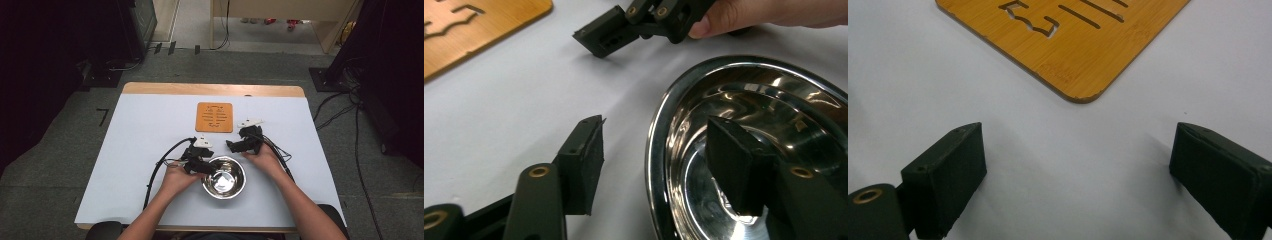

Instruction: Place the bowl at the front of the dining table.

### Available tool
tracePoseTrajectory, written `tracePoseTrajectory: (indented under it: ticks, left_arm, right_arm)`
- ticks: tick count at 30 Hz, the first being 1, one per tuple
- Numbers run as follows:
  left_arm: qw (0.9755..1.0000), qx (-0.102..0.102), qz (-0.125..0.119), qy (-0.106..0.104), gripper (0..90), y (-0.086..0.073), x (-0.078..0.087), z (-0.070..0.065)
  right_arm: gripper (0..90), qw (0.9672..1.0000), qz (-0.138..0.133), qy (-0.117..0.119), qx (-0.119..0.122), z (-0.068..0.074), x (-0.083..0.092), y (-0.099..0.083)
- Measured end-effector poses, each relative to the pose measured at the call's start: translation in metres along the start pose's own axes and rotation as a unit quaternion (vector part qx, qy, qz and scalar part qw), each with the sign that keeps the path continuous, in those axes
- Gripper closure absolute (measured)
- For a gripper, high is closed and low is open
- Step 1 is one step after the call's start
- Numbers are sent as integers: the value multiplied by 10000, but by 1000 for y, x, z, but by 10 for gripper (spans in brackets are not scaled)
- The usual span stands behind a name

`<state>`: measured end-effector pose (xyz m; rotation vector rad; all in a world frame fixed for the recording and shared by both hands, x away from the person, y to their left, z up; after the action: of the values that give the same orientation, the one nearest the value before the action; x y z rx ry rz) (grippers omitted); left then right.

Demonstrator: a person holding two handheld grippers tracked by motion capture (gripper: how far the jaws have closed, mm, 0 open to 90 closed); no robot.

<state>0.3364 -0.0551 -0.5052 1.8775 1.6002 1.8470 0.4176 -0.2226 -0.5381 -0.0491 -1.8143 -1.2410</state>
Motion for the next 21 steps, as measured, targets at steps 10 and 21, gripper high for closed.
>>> tracePoseTrajectory:
  ticks: [10,21]
  left_arm:
    - [9995,139,204,-195,556,-3,-7,-1]
    - [9982,403,380,-222,697,-3,-8,0]
  right_arm:
    - [73,10000,-5,2,-8,0,0,0]
    - [73,10000,-8,3,-20,0,0,0]
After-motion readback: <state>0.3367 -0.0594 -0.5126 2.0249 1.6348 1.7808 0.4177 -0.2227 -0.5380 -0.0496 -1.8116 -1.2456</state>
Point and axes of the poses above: each handheld gripper's, and its own axes: x roughly backward along the jaws, y roughly out of its top, z roughly to its left, the point moved 5 cm from there along -x, roughly forward along the jaws, and after that the axes turned 8 degrees about x, right-handed, at the moved point
